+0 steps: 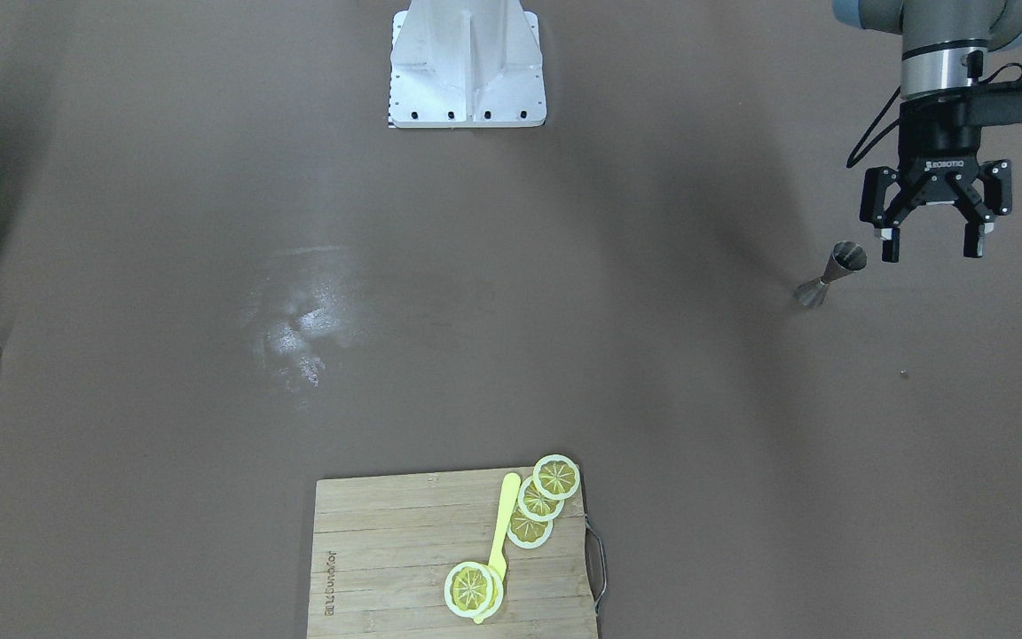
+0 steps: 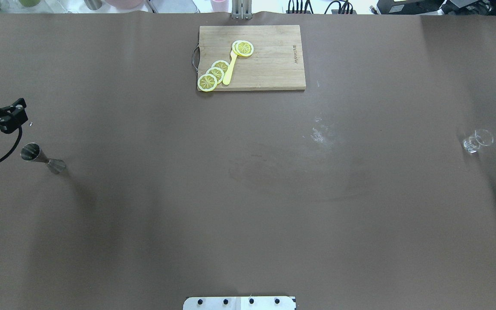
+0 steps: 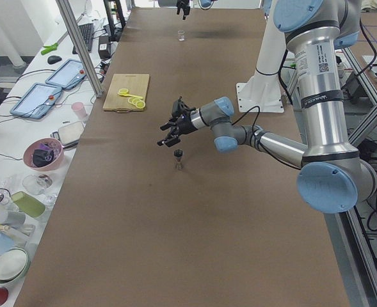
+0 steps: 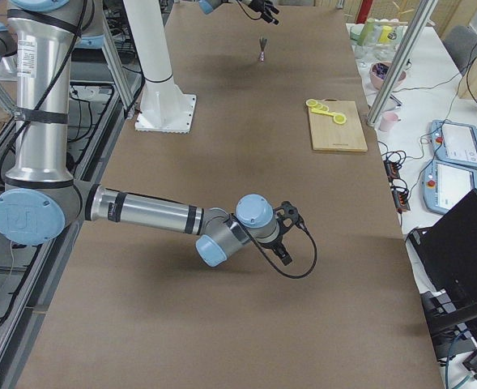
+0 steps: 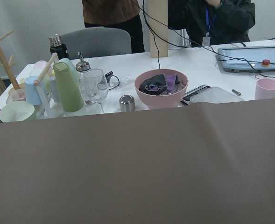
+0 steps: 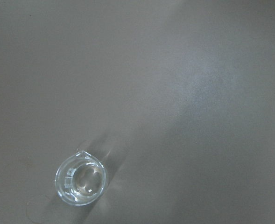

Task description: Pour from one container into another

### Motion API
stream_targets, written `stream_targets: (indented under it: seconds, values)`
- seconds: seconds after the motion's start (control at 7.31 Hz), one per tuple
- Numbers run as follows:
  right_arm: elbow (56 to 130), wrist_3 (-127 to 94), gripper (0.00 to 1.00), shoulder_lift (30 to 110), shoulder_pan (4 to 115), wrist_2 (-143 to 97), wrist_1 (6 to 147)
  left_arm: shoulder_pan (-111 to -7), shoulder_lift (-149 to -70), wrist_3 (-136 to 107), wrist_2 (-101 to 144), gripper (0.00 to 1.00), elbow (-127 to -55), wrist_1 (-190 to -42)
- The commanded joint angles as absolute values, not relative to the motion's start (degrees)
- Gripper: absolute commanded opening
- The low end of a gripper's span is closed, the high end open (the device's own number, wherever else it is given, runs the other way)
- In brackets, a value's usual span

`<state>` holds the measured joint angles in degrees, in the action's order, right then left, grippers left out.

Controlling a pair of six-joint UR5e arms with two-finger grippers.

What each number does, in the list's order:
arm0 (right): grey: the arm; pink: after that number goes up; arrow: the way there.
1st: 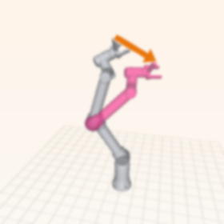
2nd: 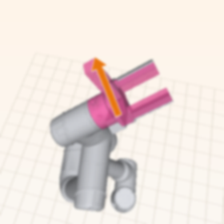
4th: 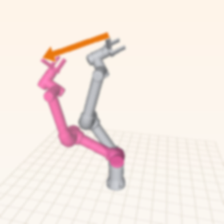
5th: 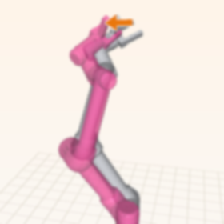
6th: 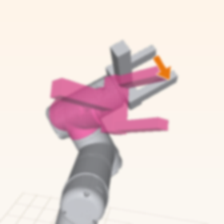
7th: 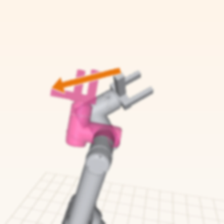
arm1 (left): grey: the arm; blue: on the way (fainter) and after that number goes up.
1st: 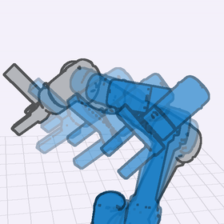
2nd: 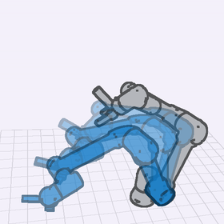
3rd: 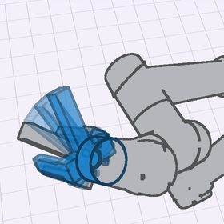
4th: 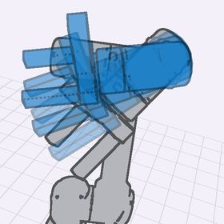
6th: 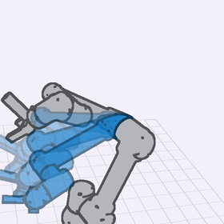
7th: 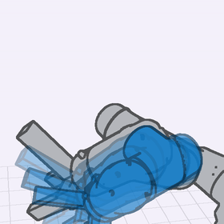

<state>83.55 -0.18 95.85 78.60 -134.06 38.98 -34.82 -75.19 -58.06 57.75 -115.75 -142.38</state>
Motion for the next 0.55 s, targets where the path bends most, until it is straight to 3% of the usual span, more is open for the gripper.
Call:
stream_targets:
  seconds: [0.0, 0.14, 0.41]
  values:
    - [81.65, -0.61, 0.99, 95.71, 77.70, -134.91, 31.58, -28.24, -74.18, -60.99, 46.81, 0.97, -112.17, -147.28]
    - [81.65, -3.31, 0.93, 95.36, 76.04, -135.17, 28.68, -26.04, -74.18, -63.95, 42.84, 0.97, -110.23, -148.35]
    - [81.39, -11.03, 1.00, 95.10, 73.93, -135.09, 20.70, -22.43, -74.53, -67.93, 36.51, 0.97, -105.67, -152.55]
